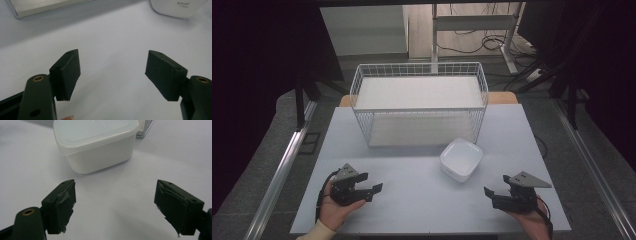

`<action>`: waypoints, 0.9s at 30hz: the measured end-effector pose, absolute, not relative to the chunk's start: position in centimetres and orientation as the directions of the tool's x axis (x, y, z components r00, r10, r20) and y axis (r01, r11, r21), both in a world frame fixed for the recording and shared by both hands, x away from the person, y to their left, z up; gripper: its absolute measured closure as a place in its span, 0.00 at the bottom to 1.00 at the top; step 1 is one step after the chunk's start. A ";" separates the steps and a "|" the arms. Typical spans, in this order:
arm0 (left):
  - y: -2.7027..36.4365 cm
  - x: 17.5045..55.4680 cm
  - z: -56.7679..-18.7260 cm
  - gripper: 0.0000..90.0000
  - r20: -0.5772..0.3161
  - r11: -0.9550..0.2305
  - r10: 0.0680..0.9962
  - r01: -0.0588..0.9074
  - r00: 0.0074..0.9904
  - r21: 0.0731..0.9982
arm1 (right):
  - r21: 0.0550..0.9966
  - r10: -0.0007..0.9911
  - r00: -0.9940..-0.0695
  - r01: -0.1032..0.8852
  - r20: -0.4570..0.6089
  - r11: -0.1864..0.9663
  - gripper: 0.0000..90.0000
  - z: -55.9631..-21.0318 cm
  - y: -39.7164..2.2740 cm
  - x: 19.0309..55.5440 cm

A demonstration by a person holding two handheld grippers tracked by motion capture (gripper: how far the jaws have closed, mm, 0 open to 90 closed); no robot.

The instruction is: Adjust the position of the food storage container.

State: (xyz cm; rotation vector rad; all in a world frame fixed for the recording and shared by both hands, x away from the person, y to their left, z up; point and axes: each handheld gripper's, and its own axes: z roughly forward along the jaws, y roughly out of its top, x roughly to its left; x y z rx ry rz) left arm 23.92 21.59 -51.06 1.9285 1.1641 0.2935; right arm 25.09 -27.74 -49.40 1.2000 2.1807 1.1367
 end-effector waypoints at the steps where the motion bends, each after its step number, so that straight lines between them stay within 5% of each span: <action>1: 21.6 23.9 -51.1 0.30 -0.211 -0.214 0.814 0.617 0.541 0.757 | 0.809 0.835 -0.549 0.507 0.038 0.297 0.21 -49.4 -27.8 25.1; 27: 21.7 23.8 -51.0 0.30 -0.195 -0.225 0.817 0.610 0.543 0.760 | 0.800 0.831 -0.554 0.520 0.049 0.300 0.25 -49.3 -27.8 25.2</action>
